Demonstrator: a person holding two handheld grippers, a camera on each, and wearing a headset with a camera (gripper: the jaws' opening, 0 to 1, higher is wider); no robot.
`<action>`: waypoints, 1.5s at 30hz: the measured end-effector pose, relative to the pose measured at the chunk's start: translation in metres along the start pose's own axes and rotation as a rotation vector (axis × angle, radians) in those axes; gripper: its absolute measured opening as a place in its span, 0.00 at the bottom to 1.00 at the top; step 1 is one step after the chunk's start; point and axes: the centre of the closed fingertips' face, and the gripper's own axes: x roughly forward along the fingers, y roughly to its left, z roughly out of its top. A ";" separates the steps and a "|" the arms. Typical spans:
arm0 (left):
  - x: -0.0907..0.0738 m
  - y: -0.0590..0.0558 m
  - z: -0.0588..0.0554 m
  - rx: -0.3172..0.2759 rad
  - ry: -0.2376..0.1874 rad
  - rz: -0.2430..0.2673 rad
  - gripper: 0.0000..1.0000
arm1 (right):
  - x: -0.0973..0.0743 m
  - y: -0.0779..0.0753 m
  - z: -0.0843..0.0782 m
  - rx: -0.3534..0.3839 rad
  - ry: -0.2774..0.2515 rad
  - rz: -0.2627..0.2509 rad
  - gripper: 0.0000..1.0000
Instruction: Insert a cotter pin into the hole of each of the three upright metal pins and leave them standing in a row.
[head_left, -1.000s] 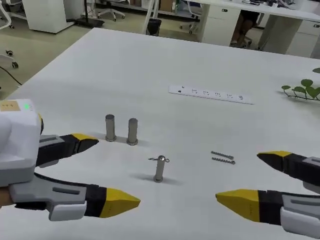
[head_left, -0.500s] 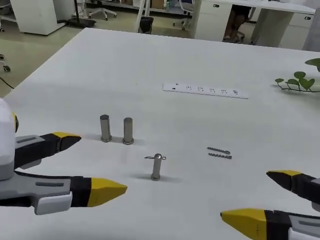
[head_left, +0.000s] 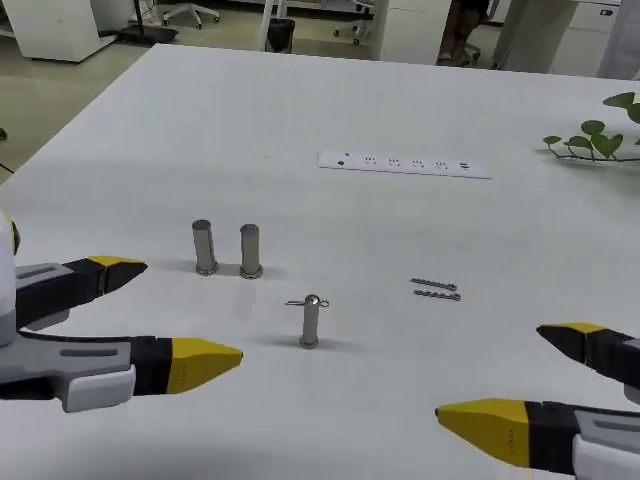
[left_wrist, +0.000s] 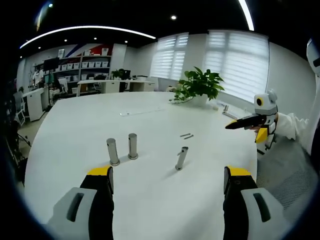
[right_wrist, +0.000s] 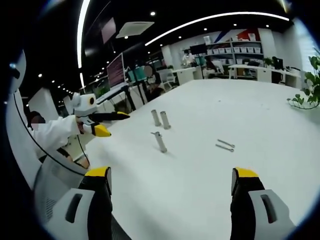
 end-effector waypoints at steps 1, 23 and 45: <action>0.001 0.002 0.000 0.000 0.001 0.002 0.90 | 0.000 0.000 0.000 0.002 -0.001 0.000 0.98; 0.027 0.078 0.019 0.002 -0.031 0.176 0.74 | -0.003 -0.001 -0.007 0.010 0.029 -0.014 0.97; 0.074 0.113 0.004 0.001 0.021 0.218 0.38 | -0.002 -0.009 -0.022 0.037 0.085 -0.025 0.95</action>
